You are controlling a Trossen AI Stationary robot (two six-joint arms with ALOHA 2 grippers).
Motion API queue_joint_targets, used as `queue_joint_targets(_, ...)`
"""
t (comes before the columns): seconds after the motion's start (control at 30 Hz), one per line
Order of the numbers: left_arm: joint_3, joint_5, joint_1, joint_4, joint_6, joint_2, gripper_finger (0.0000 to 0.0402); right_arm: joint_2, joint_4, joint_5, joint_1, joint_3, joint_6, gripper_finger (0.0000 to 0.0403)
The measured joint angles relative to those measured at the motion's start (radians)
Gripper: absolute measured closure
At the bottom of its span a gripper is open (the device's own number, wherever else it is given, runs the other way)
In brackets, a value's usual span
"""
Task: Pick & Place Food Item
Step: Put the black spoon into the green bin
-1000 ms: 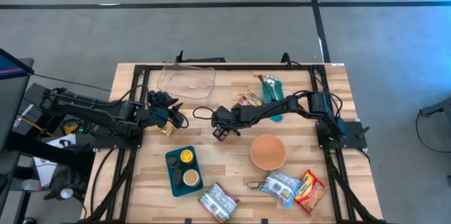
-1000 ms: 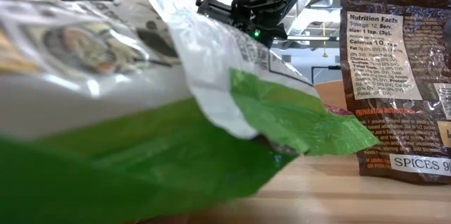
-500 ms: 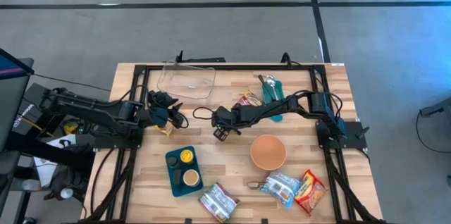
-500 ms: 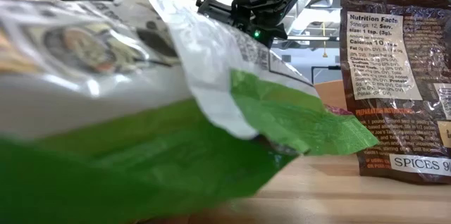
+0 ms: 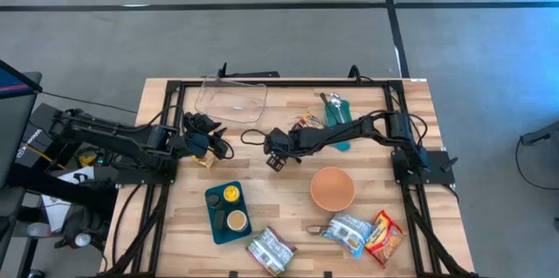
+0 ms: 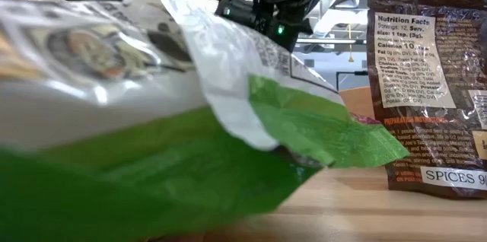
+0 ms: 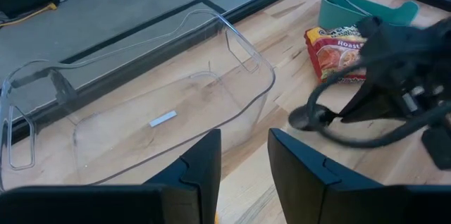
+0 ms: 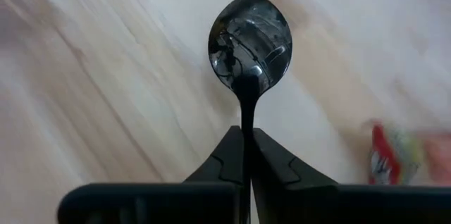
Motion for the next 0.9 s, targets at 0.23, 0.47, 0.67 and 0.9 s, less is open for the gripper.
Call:
queue_joint_targets(0.23,0.0,0.0,0.0,0.017,0.0,0.0,0.029,-0.063,-0.016,0.036,0.01,0.002,-0.02,0.0399)
queue_joint_targets(0.47,0.0,0.0,0.0,0.016,0.0,0.0,0.029,-0.14,-0.032,0.071,0.023,0.003,-0.052,0.0399)
queue_joint_targets(0.67,0.0,0.0,0.0,0.016,0.0,0.0,0.029,-0.202,-0.067,0.134,0.039,0.003,-0.071,0.0398)
queue_joint_targets(0.9,0.0,0.0,0.0,0.016,0.0,0.0,0.029,-0.262,-0.103,0.211,0.056,0.003,-0.078,0.0398)
